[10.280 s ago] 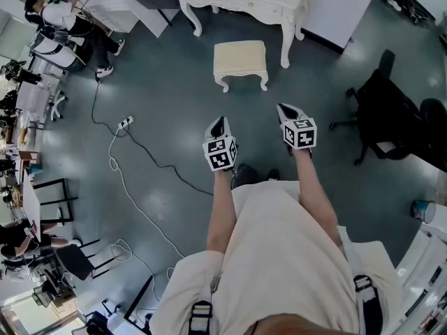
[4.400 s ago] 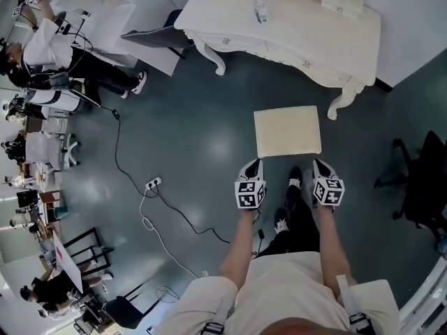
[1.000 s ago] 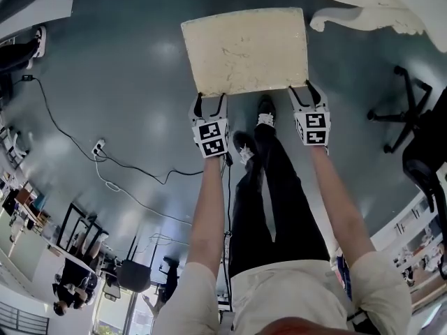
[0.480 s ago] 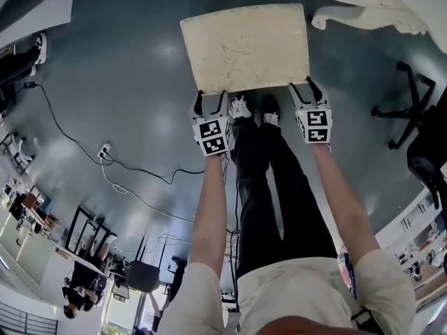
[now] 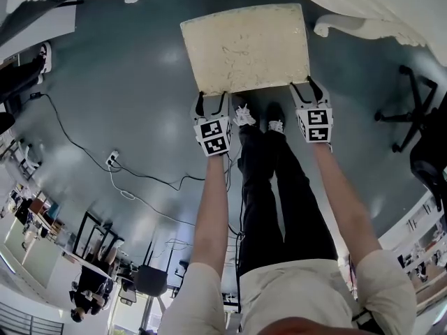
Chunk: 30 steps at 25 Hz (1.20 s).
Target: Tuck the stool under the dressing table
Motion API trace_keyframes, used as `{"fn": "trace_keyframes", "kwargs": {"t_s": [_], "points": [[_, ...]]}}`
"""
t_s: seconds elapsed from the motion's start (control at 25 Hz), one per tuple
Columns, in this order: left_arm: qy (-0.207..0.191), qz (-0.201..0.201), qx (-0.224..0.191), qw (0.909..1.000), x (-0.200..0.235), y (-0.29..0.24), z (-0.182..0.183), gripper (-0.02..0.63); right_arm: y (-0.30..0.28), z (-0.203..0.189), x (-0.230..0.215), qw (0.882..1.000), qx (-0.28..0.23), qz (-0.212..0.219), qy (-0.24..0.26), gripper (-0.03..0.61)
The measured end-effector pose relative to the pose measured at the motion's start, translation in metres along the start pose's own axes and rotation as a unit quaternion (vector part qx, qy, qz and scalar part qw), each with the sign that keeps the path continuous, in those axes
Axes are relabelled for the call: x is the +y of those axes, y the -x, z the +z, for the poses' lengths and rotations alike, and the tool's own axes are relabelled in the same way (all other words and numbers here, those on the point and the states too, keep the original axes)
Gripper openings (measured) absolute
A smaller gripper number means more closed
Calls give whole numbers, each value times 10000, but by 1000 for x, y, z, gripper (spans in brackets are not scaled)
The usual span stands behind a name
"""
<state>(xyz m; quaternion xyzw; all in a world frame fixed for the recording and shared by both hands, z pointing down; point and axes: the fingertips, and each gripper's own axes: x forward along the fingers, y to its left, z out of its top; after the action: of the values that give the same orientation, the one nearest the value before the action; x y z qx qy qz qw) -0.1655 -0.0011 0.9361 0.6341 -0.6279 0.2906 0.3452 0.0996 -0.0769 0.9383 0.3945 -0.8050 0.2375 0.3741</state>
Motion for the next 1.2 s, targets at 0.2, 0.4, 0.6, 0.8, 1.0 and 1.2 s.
{"fn": "trace_keyframes", "kwargs": {"t_s": [0.2,0.4,0.6,0.8,1.0,1.2], "points": [[-84,-60,-25,9999,12,-12,19,311,-13,18,-2,10000,8,-62,-56,250],[-148,-66,-99,9998,22,-19,32,311,-23,32,-1,9998,9,-147,-131,250],[-246,-146,-111,9995,31,-27,42,311,-30,38,2,9996,-7,-187,-207,250],[-334,-194,-136,9992,36,-37,56,311,-36,47,-1,9993,-24,-256,-270,250],[-473,-299,-154,9983,46,-49,73,311,-45,59,0,9985,-85,-355,-413,250],[-686,-403,-176,9967,60,-61,91,311,-52,66,7,9973,-127,-430,-590,250]]}}
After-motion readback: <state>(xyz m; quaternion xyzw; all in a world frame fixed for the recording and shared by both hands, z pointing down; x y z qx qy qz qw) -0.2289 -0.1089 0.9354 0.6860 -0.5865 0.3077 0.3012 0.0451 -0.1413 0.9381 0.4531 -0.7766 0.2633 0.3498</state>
